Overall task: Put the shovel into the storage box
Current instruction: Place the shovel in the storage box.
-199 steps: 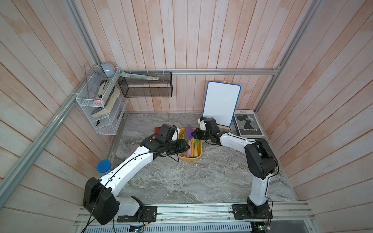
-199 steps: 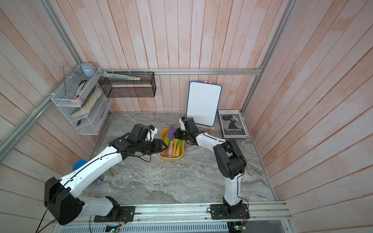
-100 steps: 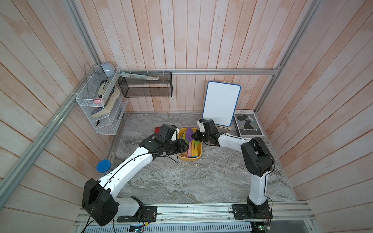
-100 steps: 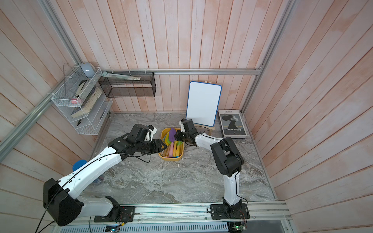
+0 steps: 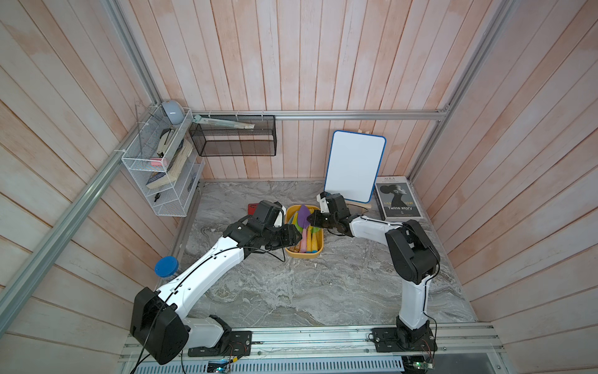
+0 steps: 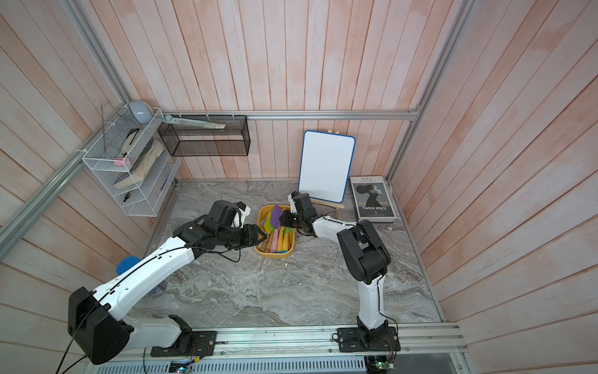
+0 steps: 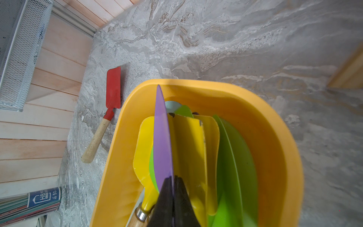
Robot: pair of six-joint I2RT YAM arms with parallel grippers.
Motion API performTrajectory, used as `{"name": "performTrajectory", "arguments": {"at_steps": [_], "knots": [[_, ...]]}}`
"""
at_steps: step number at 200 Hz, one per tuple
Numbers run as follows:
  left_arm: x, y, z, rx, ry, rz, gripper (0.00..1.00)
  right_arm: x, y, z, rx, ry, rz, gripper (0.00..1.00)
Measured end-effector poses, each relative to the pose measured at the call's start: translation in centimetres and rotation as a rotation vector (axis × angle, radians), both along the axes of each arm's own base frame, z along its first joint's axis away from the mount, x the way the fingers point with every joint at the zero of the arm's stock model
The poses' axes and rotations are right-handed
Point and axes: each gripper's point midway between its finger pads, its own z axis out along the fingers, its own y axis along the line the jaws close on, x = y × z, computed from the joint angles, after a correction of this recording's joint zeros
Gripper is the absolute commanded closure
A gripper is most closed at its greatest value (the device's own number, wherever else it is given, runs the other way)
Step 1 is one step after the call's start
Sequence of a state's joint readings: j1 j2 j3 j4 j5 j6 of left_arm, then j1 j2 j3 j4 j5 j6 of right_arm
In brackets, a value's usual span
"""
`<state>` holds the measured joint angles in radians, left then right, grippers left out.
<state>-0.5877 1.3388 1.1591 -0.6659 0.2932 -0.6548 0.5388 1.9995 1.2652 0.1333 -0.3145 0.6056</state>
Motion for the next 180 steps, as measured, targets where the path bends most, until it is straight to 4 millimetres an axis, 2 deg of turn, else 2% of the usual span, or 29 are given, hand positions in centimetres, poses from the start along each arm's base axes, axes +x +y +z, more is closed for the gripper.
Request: {"name": "performTrajectory", "arguments": {"at_steps": [33,53,79,128,163,180], "knots": [[0.1,0.2,-0.1,0.011,-0.004,0.010,0.39,0.0,-0.2,-0.2,-0.008,-0.001,-0.005,0.88],[0.1,0.5,-0.3,0.026,0.000,0.019,0.39,-0.2,-0.6,-0.8,-0.030,0.007,-0.013,0.83],[0.0,0.9,-0.7,0.048,0.008,0.031,0.39,-0.1,-0.5,-0.7,-0.030,-0.004,-0.010,0.77],[0.0,2.0,-1.4,0.105,0.019,0.064,0.39,-0.2,-0.7,-0.3,-0.046,-0.014,-0.007,0.71],[0.2,3.5,-2.6,0.172,0.045,0.109,0.39,-0.6,-1.6,0.0,-0.090,-0.004,-0.022,0.70],[1.0,4.7,-3.6,0.200,0.070,0.150,0.39,-0.8,-2.0,0.4,-0.106,-0.008,-0.028,0.68]]}}
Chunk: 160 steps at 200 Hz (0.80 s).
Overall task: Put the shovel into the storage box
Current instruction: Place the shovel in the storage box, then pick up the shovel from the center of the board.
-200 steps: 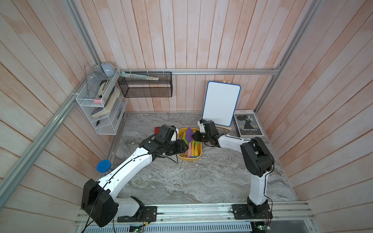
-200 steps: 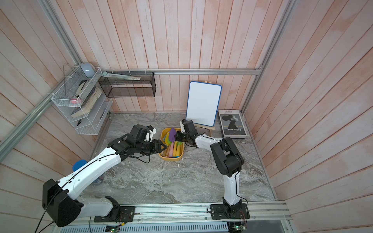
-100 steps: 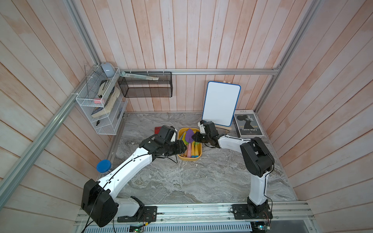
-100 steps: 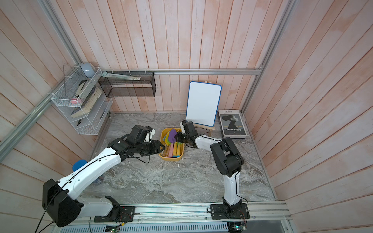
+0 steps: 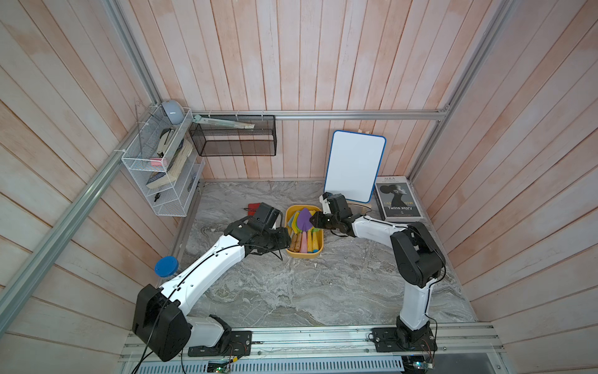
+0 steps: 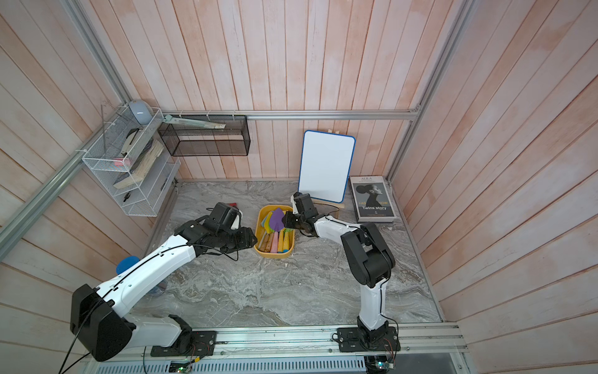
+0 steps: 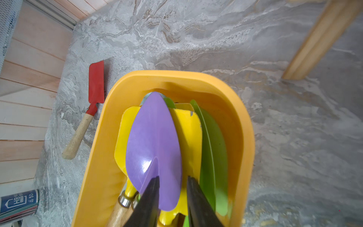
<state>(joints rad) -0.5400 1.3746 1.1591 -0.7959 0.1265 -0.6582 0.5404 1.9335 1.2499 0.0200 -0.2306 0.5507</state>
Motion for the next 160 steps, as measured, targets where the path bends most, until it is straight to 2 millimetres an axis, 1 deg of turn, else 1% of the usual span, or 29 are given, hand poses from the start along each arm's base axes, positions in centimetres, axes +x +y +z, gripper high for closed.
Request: {"name": "performTrajectory", "arguments": {"at_steps": [41,67,87,116,160], "knots": [[2.7,4.0,-2.2,0.052,0.048,0.124,0.38,-0.3,-0.6,2.4,-0.012,-0.037,-0.006,0.64],[4.0,5.9,-3.1,0.091,0.081,0.167,0.37,-0.3,-0.8,3.9,-0.008,-0.066,-0.005,0.63],[5.3,7.0,-3.6,0.118,0.093,0.192,0.33,-0.5,-0.9,4.4,-0.008,-0.071,-0.005,0.62],[6.7,8.9,-4.9,0.163,0.124,0.231,0.32,-1.0,-1.2,4.9,-0.012,-0.072,-0.001,0.61],[8.5,11.0,-8.5,0.241,0.209,0.259,0.32,-1.9,-1.6,5.9,-0.012,-0.086,0.006,0.61]]}}
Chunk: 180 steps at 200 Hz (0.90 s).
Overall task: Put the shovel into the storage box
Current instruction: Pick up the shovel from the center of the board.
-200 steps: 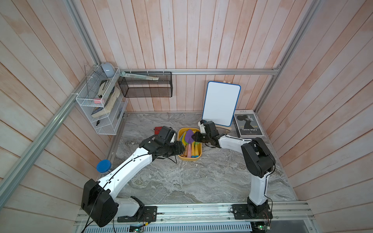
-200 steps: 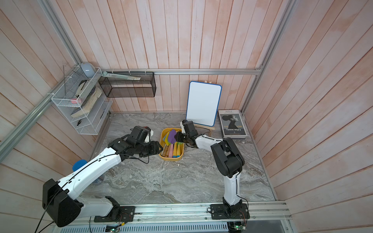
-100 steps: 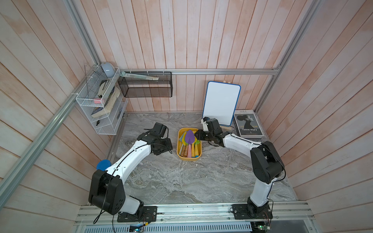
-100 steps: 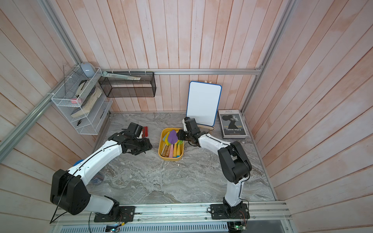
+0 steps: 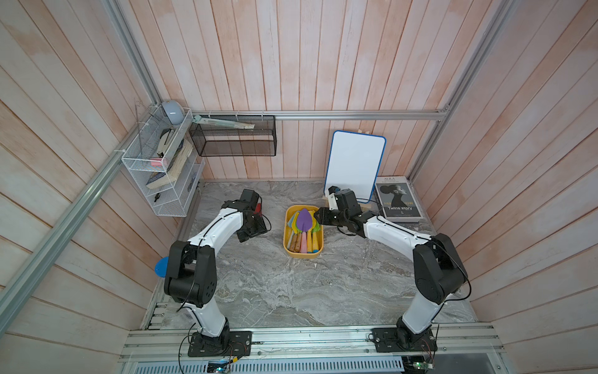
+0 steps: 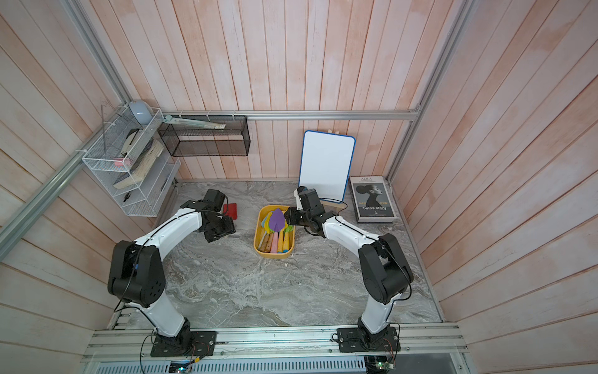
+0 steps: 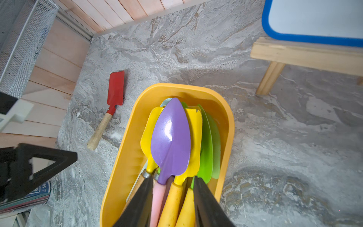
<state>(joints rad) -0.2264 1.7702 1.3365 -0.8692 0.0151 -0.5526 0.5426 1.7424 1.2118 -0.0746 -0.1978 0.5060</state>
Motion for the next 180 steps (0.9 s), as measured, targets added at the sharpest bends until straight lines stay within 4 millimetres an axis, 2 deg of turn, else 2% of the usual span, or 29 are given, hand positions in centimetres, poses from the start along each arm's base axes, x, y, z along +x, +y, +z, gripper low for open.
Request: {"name": "performTrajectory", "arguments": {"at_steps": [39,74,109,146,180], "knots": [[1.6,0.9,-2.4,0.051,0.047,-0.010,0.32,-0.5,-0.4,0.1,-0.003,-0.002,-0.001,0.61],[3.2,1.5,-3.1,0.084,0.047,-0.030,0.34,-1.0,-0.7,-0.8,-0.016,0.015,-0.003,0.61],[3.7,1.8,-4.0,0.103,0.060,-0.053,0.37,-1.2,-0.8,-1.2,-0.021,0.023,-0.002,0.62],[3.8,1.8,-5.0,0.112,0.080,-0.074,0.47,-1.3,-0.8,-1.3,-0.025,0.025,-0.003,0.63],[4.1,1.7,-5.1,0.106,0.069,-0.087,0.64,-1.4,-0.9,-1.6,-0.030,0.029,-0.005,0.64]]}}
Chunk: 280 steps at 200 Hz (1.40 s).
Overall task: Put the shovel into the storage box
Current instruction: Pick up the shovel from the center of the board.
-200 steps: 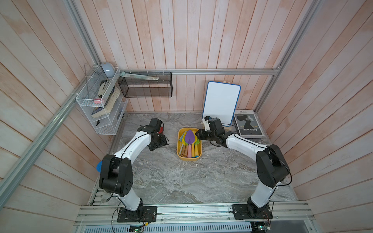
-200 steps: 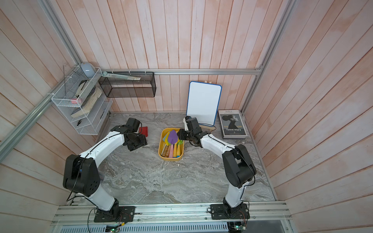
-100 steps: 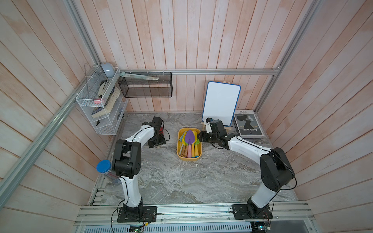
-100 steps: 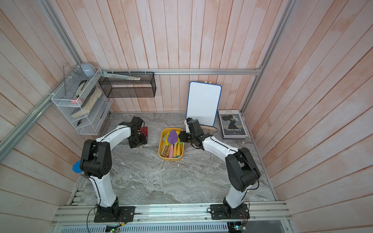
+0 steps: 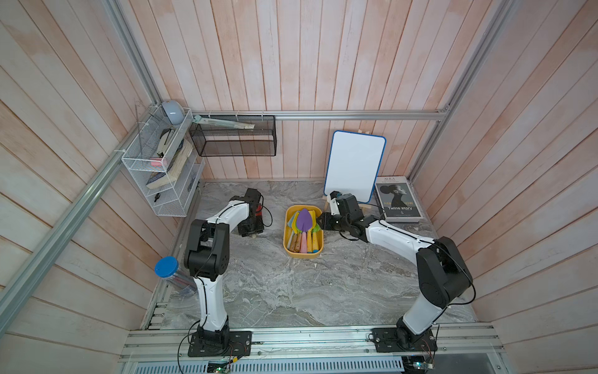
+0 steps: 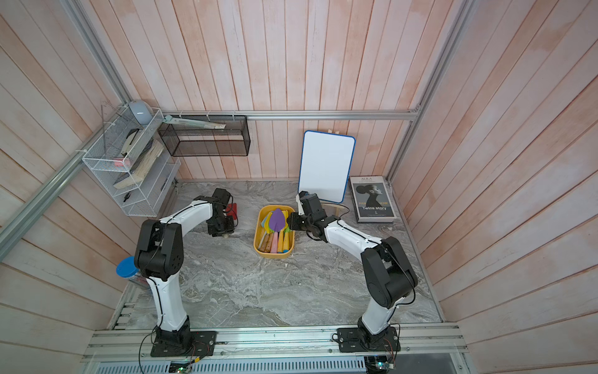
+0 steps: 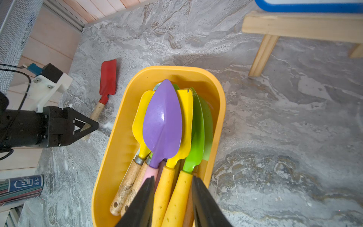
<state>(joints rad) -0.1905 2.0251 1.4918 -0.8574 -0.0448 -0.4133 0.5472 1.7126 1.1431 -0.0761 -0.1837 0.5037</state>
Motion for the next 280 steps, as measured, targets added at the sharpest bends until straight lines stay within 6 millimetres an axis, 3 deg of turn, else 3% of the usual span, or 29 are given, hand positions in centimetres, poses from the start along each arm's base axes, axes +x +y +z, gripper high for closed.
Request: {"name": "performTrajectory", "arguments": {"at_steps": [25,48,117,143,164,193,212,280], "knots": [[0.2,-0.3,0.0,-0.014,-0.007,-0.003,0.78,0.0,0.0,0.0,0.000,0.000,0.000,0.64],[0.2,-0.4,0.0,-0.019,-0.007,-0.007,1.00,-0.2,-0.2,0.1,-0.001,-0.004,-0.003,0.64],[-0.5,-0.8,0.5,-0.055,-0.009,-0.011,1.00,-0.3,-0.3,0.7,0.005,-0.015,-0.005,0.65],[-1.3,-1.5,2.6,-0.096,-0.040,-0.020,1.00,-0.4,-0.1,0.8,0.007,-0.014,0.002,0.65],[-2.0,-2.4,5.5,-0.139,-0.090,-0.031,1.00,-0.7,0.5,0.9,0.014,-0.012,0.018,0.65],[-3.1,-4.5,9.8,-0.210,-0.168,-0.076,1.00,-1.3,1.9,1.7,0.047,-0.010,0.054,0.65],[-4.2,-6.0,11.4,-0.248,-0.184,-0.115,1.00,-1.6,3.0,2.8,0.083,-0.017,0.081,0.65],[-8.8,-12.3,12.4,-0.342,-0.116,-0.251,1.00,-2.6,6.0,5.4,0.222,-0.011,0.152,0.65]]}}
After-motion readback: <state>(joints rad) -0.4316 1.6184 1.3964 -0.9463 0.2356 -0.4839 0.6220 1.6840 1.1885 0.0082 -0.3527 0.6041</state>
